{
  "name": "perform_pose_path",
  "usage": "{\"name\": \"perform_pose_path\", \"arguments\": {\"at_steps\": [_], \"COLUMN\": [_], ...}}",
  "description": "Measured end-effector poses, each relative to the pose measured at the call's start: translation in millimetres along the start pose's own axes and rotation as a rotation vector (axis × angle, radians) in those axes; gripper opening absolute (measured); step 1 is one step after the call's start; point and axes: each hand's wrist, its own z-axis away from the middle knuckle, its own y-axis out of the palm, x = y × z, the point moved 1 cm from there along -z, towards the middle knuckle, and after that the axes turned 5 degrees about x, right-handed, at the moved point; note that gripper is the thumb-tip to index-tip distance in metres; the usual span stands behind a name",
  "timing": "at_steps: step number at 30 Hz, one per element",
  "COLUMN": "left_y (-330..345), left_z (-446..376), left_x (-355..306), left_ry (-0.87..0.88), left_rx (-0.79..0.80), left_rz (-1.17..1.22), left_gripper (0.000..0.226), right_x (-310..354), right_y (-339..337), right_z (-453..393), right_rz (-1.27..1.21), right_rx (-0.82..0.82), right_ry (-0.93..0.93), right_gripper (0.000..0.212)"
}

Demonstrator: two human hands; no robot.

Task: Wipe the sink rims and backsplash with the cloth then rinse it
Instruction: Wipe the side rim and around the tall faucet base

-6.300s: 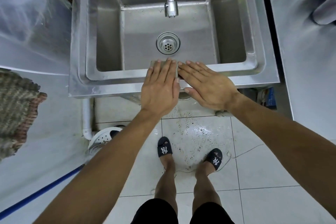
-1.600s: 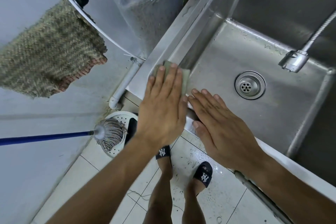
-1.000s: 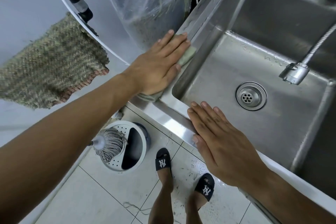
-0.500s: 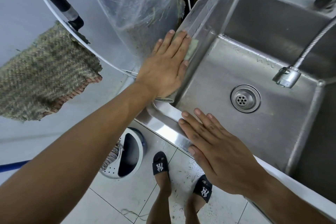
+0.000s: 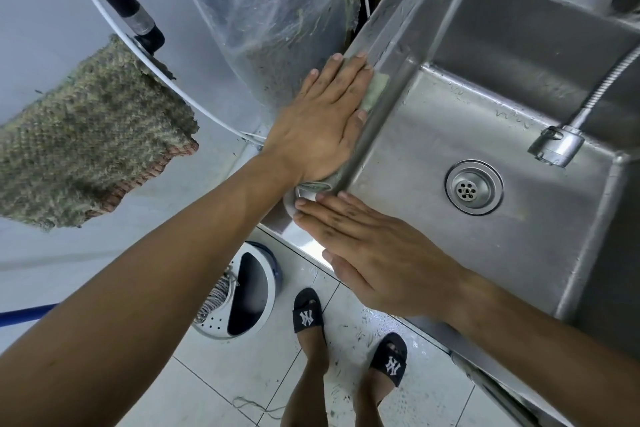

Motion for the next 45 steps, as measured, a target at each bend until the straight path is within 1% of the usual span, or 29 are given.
{"name": "perform_pose_path", "arguments": {"at_steps": [3, 5, 7, 8, 9, 10, 11, 13, 15, 16, 18, 19, 22, 23, 24, 25, 27, 29, 30, 31, 32, 34, 36, 37, 38, 39, 41, 43, 45], "left_y": [-0.7, -4.4, -8.5, -8.1, -5.0, 0.7, 8.5, 24.6, 32.4, 32.6, 32.5, 33.7, 34.5, 34.0, 33.4, 32.2, 29.6, 28.0, 27.1, 26.4, 25.7, 24.5, 24.0, 23.6, 22.8, 21.8, 19.2, 15.4, 11.6], "left_z": [0.2, 7.9, 29.6, 46.0, 64.1, 80.8, 94.1, 106.1, 103.1, 100.2, 99.6, 100.4, 100.0, 97.4, 93.7, 89.6, 82.9, 81.4, 82.1, 82.4, 82.3, 81.5, 81.0, 81.3, 81.3, 80.4, 73.5, 58.9, 40.0], "left_x": [-0.6, -0.1, 0.6, -0.9, -3.9, -8.6, -14.3, -22.5, -22.2, -20.8, -19.1, -18.7, -17.7, -16.2, -13.7, -10.7, -5.5, -3.6, -4.0, -4.8, -5.6, -7.1, -7.7, -7.5, -6.9, -5.3, -0.7, 4.2, 8.5], "left_ry": [0.013, 0.016, -0.047, -0.109, -0.174, -0.234, -0.292, -0.399, -0.457, -0.458, -0.421, -0.403, -0.336, -0.295, -0.242, -0.183, -0.100, -0.085, -0.093, -0.101, -0.108, -0.110, -0.102, -0.097, -0.090, -0.073, 0.000, 0.070, 0.095], "left_rx": [-0.039, -0.166, -0.335, -0.396, -0.427, -0.417, -0.370, -0.268, -0.234, -0.228, -0.227, -0.221, -0.192, -0.179, -0.165, -0.149, -0.116, -0.099, -0.097, -0.098, -0.103, -0.109, -0.097, -0.088, -0.079, -0.071, -0.055, -0.055, -0.057], "left_rz": [0.069, 0.152, 0.184, 0.209, 0.231, 0.241, 0.230, 0.171, 0.136, 0.125, 0.093, 0.081, 0.001, -0.038, -0.068, -0.079, -0.067, -0.055, -0.053, -0.055, -0.056, -0.055, -0.052, -0.055, -0.059, -0.061, -0.060, -0.073, -0.078], "left_gripper": [0.060, 0.053, 0.047, 0.046, 0.047, 0.050, 0.054, 0.064, 0.069, 0.070, 0.072, 0.072, 0.068, 0.067, 0.067, 0.067, 0.069, 0.070, 0.071, 0.072, 0.073, 0.074, 0.074, 0.073, 0.073, 0.072, 0.070, 0.067, 0.064], "right_x": [-1.0, -2.6, -10.4, -19.2, -30.8, -43.3, -55.5, -75.4, -90.7, -97.6, -109.8, -114.1, -108.7, -103.5, -98.4, -94.8, -97.5, -117.9, -131.0, -143.1, -151.2, -150.4, -132.9, -124.3, -119.2, -120.6, -137.7, -167.8, -189.2], "right_y": [2.4, -0.9, -14.3, -24.0, -35.3, -47.0, -57.4, -68.4, -63.9, -59.9, -55.3, -54.1, -51.9, -51.8, -53.0, -55.5, -62.8, -63.7, -64.1, -65.7, -68.7, -74.6, -72.8, -72.1, -72.4, -75.6, -88.8, -95.3, -89.8], "right_z": [0.8, 2.3, 6.0, 5.9, 2.0, -6.5, -19.4, -54.5, -83.1, -90.4, -94.2, -93.6, -99.9, -102.5, -102.9, -100.7, -91.5, -84.1, -83.3, -85.3, -88.9, -102.2, -120.0, -125.2, -126.8, -123.9, -110.4, -98.8, -94.2], "right_rz": [0.003, -0.134, -0.292, -0.302, -0.276, -0.227, -0.166, -0.029, 0.095, 0.132, 0.143, 0.107, -0.092, -0.157, -0.202, -0.215, -0.130, 0.029, 0.073, 0.084, 0.066, -0.039, -0.164, -0.223, -0.265, -0.262, -0.112, 0.037, 0.057], "right_rx": [-0.012, -0.077, -0.277, -0.395, -0.471, -0.496, -0.471, -0.280, -0.056, -0.008, -0.050, -0.112, -0.271, -0.288, -0.293, -0.305, -0.286, -0.126, -0.056, -0.036, -0.060, -0.164, -0.206, -0.216, -0.232, -0.265, -0.288, -0.187, -0.116], "right_ry": [-0.019, -0.017, 0.019, 0.056, 0.107, 0.156, 0.183, 0.162, 0.112, 0.101, 0.169, 0.261, 0.635, 0.719, 0.749, 0.707, 0.432, 0.110, 0.046, 0.070, 0.159, 0.425, 0.649, 0.712, 0.727, 0.676, 0.430, 0.182, 0.123], "right_gripper": [0.056, 0.052, 0.043, 0.040, 0.039, 0.039, 0.042, 0.050, 0.055, 0.056, 0.055, 0.055, 0.057, 0.058, 0.060, 0.061, 0.060, 0.054, 0.052, 0.052, 0.052, 0.053, 0.056, 0.057, 0.058, 0.058, 0.055, 0.052, 0.049]}}
